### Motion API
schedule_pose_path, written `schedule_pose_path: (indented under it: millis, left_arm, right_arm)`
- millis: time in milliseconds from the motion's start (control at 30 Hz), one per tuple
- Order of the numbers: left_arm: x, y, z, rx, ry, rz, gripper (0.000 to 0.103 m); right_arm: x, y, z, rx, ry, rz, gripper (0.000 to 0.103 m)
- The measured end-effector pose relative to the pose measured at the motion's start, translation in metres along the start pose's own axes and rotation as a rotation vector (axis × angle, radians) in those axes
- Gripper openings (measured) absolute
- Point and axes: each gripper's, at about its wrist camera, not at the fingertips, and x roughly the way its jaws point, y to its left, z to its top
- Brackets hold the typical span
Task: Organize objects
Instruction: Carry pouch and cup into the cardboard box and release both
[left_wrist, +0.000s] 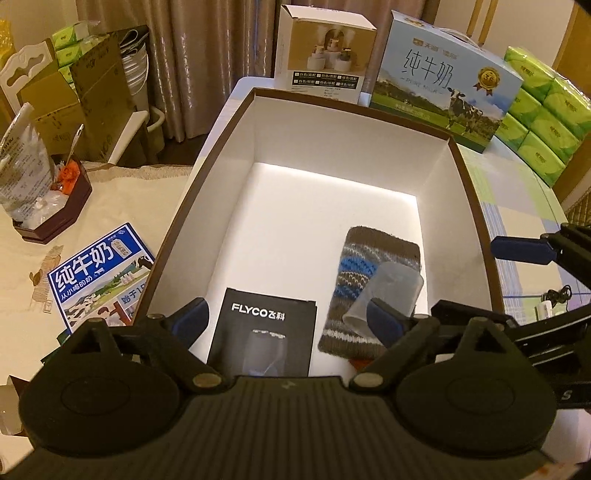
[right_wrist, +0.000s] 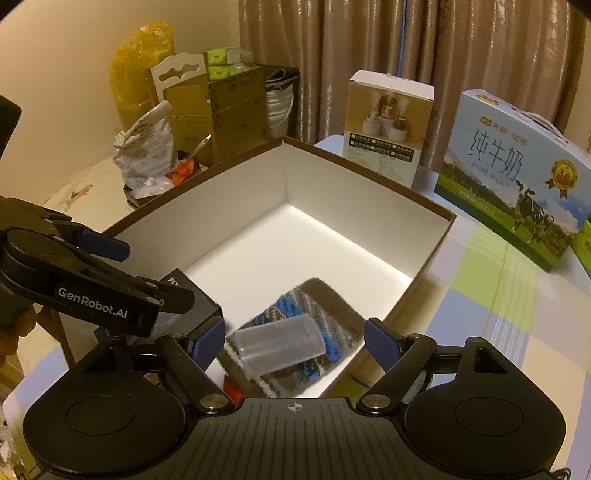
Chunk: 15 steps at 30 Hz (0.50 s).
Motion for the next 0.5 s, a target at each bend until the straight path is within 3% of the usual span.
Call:
schedule_pose_path:
  millis: [500]
  left_arm:
    - [-0.046, -0.016, -0.023, 0.015, -0.042, -0.029, 0.091]
  right_arm:
    - [-0.053, 0.007, -0.025, 0.077, -0.048, 0.032, 0.083]
